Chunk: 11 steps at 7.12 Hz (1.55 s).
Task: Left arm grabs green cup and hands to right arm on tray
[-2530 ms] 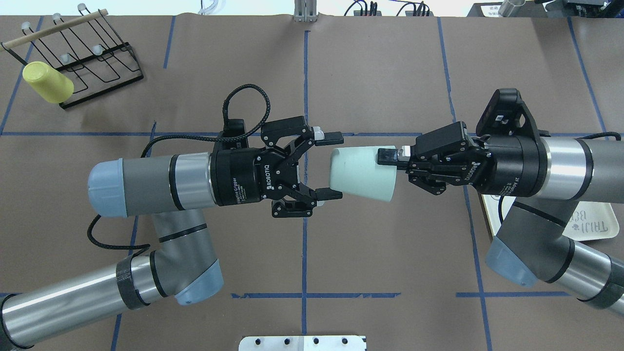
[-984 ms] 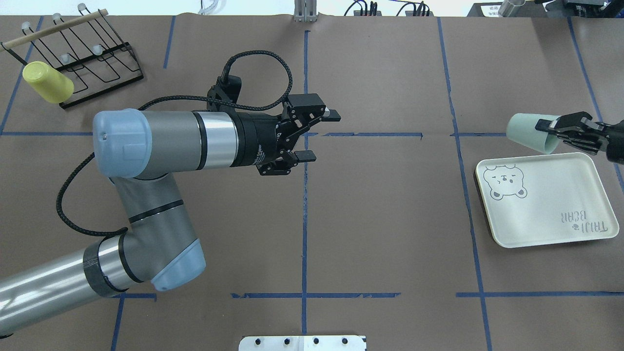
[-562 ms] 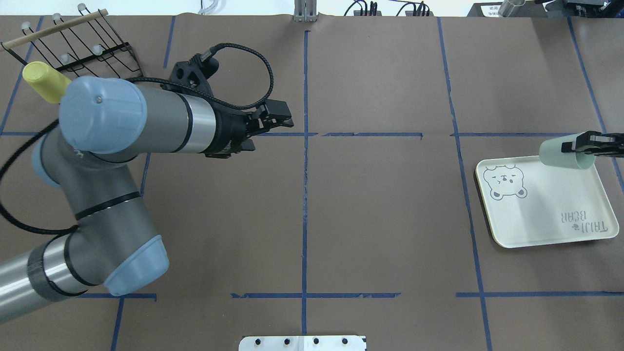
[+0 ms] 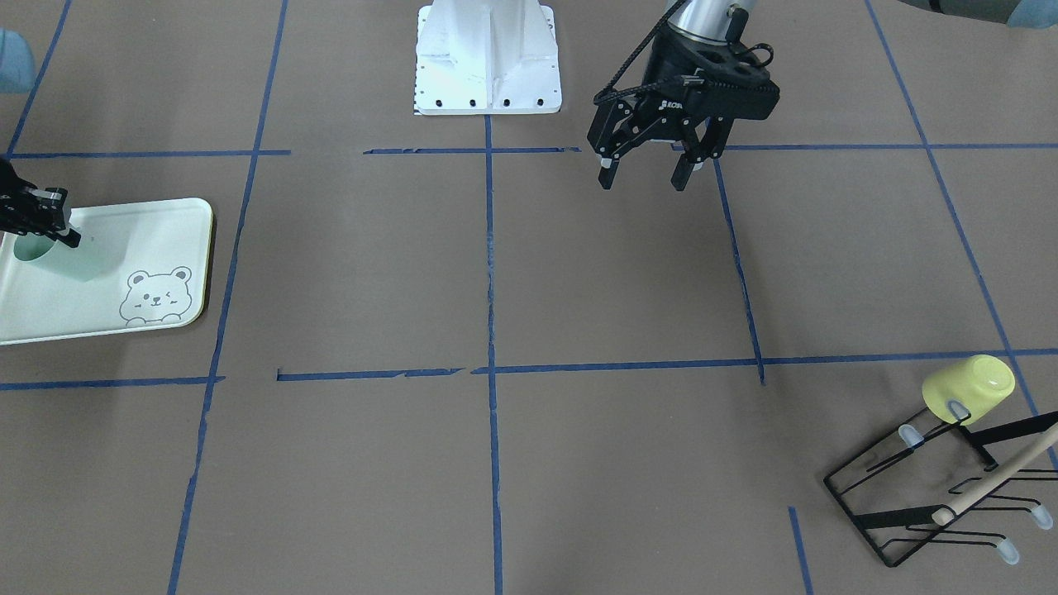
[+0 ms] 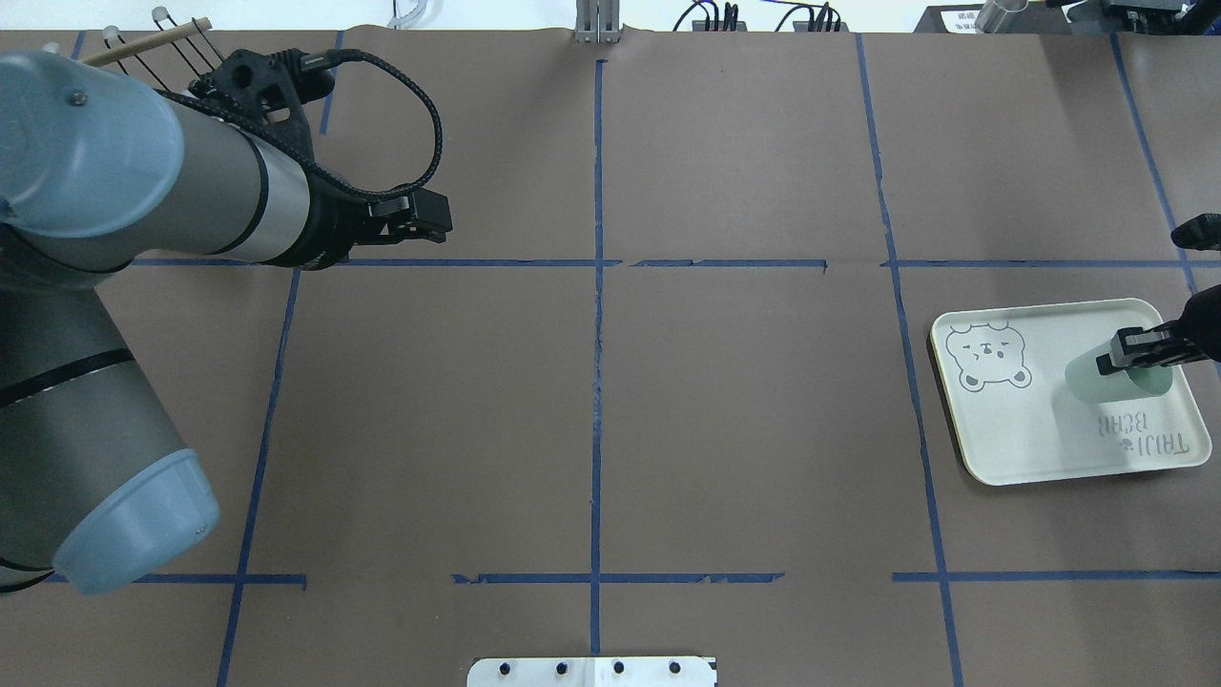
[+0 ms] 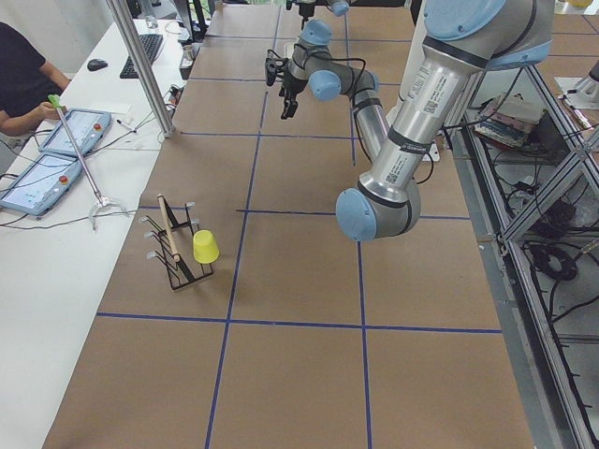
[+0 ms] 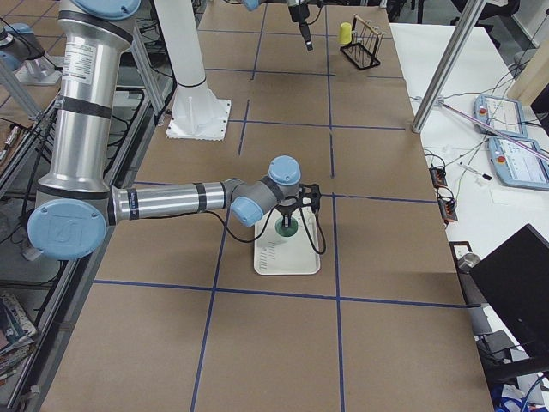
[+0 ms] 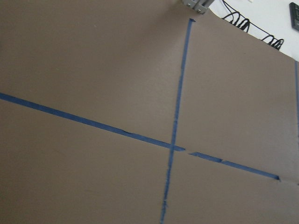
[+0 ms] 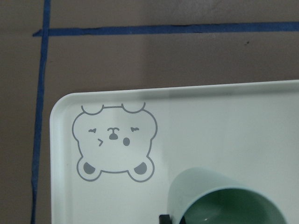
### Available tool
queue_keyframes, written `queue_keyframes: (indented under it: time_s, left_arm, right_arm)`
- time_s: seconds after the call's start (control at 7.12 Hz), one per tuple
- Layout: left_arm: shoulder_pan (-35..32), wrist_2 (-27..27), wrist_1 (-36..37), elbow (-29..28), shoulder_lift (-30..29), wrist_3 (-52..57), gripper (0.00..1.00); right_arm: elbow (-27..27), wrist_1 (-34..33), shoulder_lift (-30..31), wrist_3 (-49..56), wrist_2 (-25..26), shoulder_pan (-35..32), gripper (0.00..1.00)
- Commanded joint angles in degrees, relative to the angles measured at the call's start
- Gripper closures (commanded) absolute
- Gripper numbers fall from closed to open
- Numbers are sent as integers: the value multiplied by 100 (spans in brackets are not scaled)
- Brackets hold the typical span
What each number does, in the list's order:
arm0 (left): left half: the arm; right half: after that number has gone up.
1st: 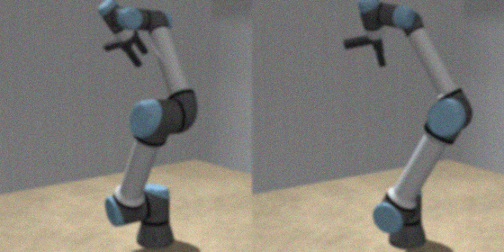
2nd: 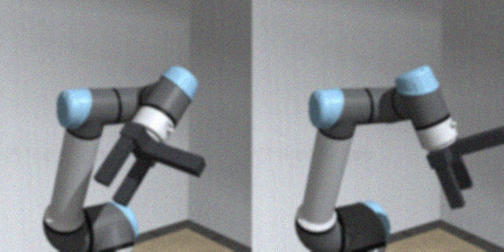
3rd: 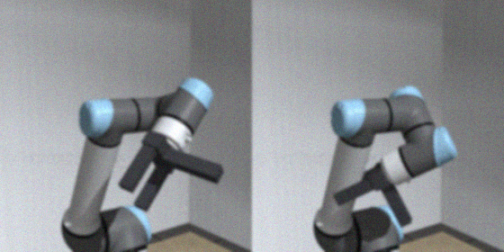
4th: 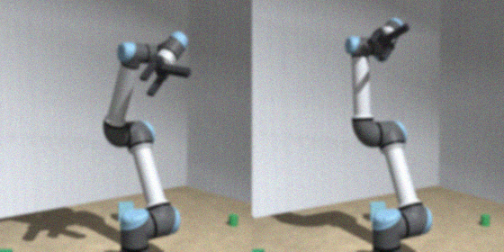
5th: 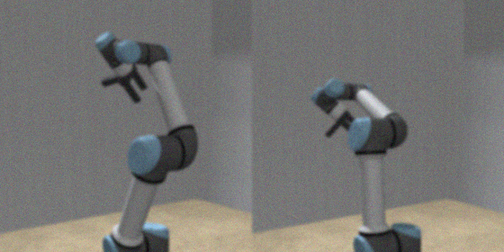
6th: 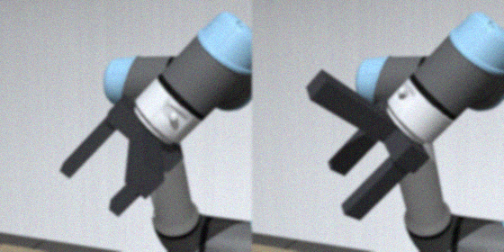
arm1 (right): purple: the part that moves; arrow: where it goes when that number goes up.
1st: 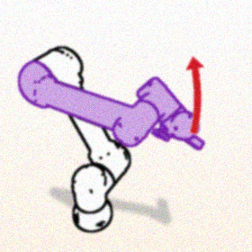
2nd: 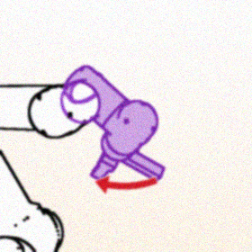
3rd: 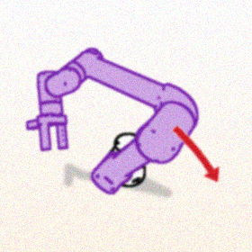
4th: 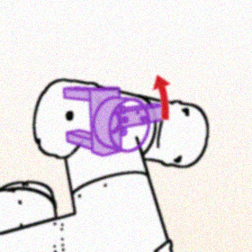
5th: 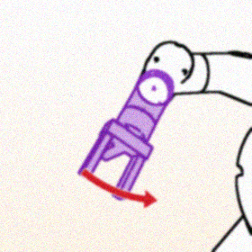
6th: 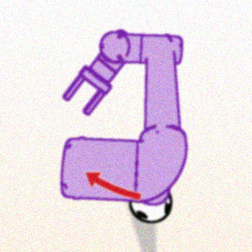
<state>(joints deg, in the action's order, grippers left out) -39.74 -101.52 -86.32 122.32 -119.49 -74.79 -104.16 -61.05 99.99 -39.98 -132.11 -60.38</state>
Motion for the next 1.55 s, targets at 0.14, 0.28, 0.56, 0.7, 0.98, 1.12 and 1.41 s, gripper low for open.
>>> queue_keyframes:
  time_s: [0.14,0.28,0.56,0.7,0.98,1.12,1.41]
  left_arm:
    - [-25,-8,115,169,22,96,0]
    - [-25,-8,115,196,22,87,0]
    - [-25,-8,115,205,13,70,0]
    - [-25,-8,115,205,13,70,0]
    - [-25,-8,115,205,22,70,0]
    - [-25,-17,106,205,13,70,0]
    - [-25,-17,106,213,13,61,0]
  right_arm:
    - [-457,-1760,-321,1211,472,69,100]
    - [-317,-1778,-461,1204,527,166,100]
    - [-184,-1761,-603,1160,537,175,99]
    - [-175,-1761,-594,1160,537,184,97]
    - [-184,-1734,-550,1151,581,184,96]
    - [-184,-1708,-524,1151,589,193,97]
    - [-158,-1699,-542,1142,642,351,92]
